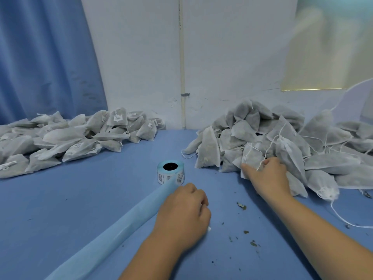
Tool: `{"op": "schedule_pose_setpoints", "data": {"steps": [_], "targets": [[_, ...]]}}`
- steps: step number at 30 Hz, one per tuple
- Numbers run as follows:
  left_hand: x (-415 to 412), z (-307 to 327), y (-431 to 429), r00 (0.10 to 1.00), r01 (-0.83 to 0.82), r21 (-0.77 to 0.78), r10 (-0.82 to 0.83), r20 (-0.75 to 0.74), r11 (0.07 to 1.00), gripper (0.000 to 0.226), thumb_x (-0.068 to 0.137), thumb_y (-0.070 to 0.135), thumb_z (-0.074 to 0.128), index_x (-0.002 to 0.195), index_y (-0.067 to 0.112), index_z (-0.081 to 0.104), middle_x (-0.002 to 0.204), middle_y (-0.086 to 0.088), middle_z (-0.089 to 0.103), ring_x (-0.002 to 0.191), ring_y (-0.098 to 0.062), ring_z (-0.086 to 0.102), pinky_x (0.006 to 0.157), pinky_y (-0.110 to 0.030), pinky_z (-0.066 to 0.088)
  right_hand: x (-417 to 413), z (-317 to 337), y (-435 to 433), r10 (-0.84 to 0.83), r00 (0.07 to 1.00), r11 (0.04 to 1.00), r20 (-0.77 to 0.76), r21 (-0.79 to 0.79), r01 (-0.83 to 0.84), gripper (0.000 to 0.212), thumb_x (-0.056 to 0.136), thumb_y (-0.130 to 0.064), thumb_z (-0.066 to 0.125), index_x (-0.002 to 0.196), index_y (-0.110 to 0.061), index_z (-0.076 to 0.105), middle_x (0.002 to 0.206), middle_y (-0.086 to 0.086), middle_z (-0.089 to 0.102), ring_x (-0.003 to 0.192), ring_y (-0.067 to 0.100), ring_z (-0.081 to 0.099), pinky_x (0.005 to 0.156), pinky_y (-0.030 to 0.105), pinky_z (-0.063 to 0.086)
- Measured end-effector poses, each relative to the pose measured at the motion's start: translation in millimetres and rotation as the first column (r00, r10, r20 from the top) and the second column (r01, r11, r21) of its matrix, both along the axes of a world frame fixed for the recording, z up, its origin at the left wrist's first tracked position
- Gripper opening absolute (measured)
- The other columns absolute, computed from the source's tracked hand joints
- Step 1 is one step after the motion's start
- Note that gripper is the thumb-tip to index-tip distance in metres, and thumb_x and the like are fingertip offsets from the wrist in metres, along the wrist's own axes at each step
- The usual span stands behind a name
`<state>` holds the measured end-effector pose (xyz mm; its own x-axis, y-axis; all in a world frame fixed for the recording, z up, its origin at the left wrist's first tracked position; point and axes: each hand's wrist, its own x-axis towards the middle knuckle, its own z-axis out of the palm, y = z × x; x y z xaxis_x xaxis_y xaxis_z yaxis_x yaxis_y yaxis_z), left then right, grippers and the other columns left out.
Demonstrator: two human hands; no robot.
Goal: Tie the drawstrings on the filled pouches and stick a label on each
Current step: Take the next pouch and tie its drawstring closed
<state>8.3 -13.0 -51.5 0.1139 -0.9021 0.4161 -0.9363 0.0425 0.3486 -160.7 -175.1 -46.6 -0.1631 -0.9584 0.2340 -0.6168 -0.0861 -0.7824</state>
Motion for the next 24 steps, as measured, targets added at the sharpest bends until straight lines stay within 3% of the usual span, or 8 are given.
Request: {"op": "schedule_pose_setpoints", "data": {"steps": [4, 8, 11, 13, 17, 19, 22, 24], "targets": [[-1, -2, 1, 0.999, 0.033, 0.007, -0.033, -0.016, 0.999, 0.017, 0.094, 0.03, 0.045, 0.099, 0.027, 0.06, 0.102, 0.013, 0.051, 0.095, -0.009, 0.05, 0.075, -0.025, 0.042, 6, 10, -7, -0.008, 0.999, 0.987, -0.045, 0.16, 0.015, 0.084, 0.069, -0.05, 0.073, 0.129, -0.007, 0.033, 0.122, 0.017, 0.051, 0.094, 0.039, 0.062, 0.078, 0.051, 0.055], [0, -6, 0, 0.997, 0.052, 0.014, -0.051, -0.05, 0.999, 0.015, 0.093, 0.031, 0.045, 0.099, 0.03, 0.059, 0.099, 0.016, 0.05, 0.089, -0.005, 0.049, 0.07, -0.02, 0.038, 7, 14, -4, 0.019, 0.999, 0.984, -0.039, 0.175, -0.012, 0.083, 0.072, -0.03, 0.072, 0.137, -0.008, 0.025, 0.104, 0.009, 0.054, 0.084, 0.029, 0.058, 0.071, 0.04, 0.052], [0, -7, -1, 0.988, 0.045, 0.012, -0.043, -0.146, 0.999, 0.013, 0.093, 0.032, 0.047, 0.101, 0.035, 0.058, 0.098, 0.019, 0.05, 0.084, -0.001, 0.048, 0.067, -0.012, 0.034, -1, 10, 9, 0.086, 0.991, 0.983, 0.098, 0.151, -0.1, 0.083, 0.071, -0.026, 0.074, 0.139, -0.011, 0.028, 0.09, 0.0, 0.054, 0.077, 0.019, 0.057, 0.058, 0.032, 0.046], [-3, -6, -1, 0.952, 0.043, 0.009, -0.038, -0.305, 0.999, 0.01, 0.093, 0.031, 0.051, 0.099, 0.038, 0.056, 0.099, 0.019, 0.054, 0.082, 0.002, 0.051, 0.069, -0.012, 0.038, -5, 7, 26, 0.147, 0.969, 0.969, 0.196, 0.166, -0.181, 0.082, 0.07, -0.026, 0.076, 0.137, -0.013, 0.031, 0.091, -0.007, 0.051, 0.077, 0.012, 0.054, 0.053, 0.028, 0.039], [-13, 0, -1, 0.738, 0.015, 0.01, -0.004, -0.675, 1.0, 0.006, 0.091, 0.036, 0.058, 0.096, 0.038, 0.06, 0.094, 0.017, 0.063, 0.073, 0.01, 0.057, 0.068, -0.008, 0.042, -8, 8, 70, 0.303, 0.878, 0.907, 0.37, 0.17, -0.385, 0.075, 0.069, -0.028, 0.08, 0.132, -0.029, 0.039, 0.082, -0.012, 0.058, 0.059, 0.0, 0.057, 0.05, 0.019, 0.039], [-17, 2, -1, 0.587, 0.017, 0.036, 0.019, -0.81, 0.999, 0.011, 0.091, 0.043, 0.059, 0.1, 0.038, 0.062, 0.098, 0.016, 0.066, 0.076, 0.008, 0.064, 0.077, -0.02, 0.05, -7, 10, 90, 0.387, 0.817, 0.866, 0.428, 0.136, -0.481, 0.081, 0.061, -0.036, 0.083, 0.13, -0.035, 0.04, 0.08, -0.009, 0.065, 0.052, -0.002, 0.055, 0.057, 0.023, 0.039], [-20, 9, 2, 0.387, 0.112, -0.007, -0.051, -0.921, 0.994, 0.025, 0.093, 0.045, 0.057, 0.108, 0.026, 0.065, 0.109, 0.003, 0.072, 0.095, -0.01, 0.07, 0.09, -0.036, 0.054, -3, 8, 115, 0.517, 0.787, 0.814, 0.337, 0.093, -0.574, 0.095, 0.055, -0.038, 0.083, 0.136, -0.038, 0.034, 0.095, -0.008, 0.066, 0.069, 0.001, 0.06, 0.066, 0.021, 0.039], [-19, 15, 7, 0.33, 0.14, -0.022, -0.068, -0.941, 0.99, 0.037, 0.091, 0.051, 0.06, 0.105, 0.018, 0.067, 0.108, -0.005, 0.074, 0.102, -0.022, 0.07, 0.095, -0.043, 0.053, 2, 5, 128, 0.601, 0.756, 0.77, 0.259, 0.066, -0.635, 0.091, 0.062, -0.031, 0.085, 0.135, -0.041, 0.031, 0.095, -0.011, 0.065, 0.062, -0.006, 0.056, 0.062, 0.012, 0.038]]}}
